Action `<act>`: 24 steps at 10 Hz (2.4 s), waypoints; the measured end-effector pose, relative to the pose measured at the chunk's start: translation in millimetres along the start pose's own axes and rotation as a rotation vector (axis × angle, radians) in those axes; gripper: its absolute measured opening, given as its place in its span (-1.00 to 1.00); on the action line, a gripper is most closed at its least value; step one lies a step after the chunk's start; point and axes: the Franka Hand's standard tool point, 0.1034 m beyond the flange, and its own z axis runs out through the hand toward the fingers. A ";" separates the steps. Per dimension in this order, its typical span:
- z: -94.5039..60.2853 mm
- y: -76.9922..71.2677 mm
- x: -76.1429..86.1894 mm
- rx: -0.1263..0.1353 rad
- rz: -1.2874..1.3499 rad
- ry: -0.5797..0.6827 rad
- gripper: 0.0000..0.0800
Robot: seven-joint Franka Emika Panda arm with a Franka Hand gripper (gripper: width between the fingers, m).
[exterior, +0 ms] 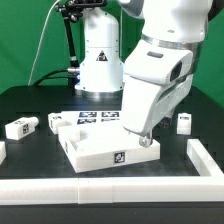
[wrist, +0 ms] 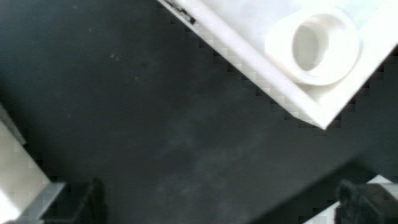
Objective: Assemble one leg
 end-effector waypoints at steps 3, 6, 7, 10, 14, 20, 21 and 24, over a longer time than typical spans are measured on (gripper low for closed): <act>0.4 -0.1 0.1 -0.002 -0.016 -0.019 0.63; 0.6 -0.2 0.1 -0.001 -0.015 -0.018 0.63; 1.0 0.1 -0.2 -0.007 -0.027 -0.011 0.63; 10.3 -13.7 -22.5 -0.068 -0.186 0.060 0.63; 17.4 -22.9 -44.6 -0.087 -0.255 0.081 0.63; 33.6 -36.8 -77.9 -0.144 -0.600 0.104 0.63; 35.0 -41.1 -83.4 -0.140 -0.627 0.096 0.63; 35.2 -43.0 -85.1 -0.134 -0.596 0.095 0.63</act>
Offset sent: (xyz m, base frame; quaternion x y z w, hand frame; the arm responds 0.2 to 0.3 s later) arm 0.0000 0.0000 0.0000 0.0000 0.0000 0.0000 1.0000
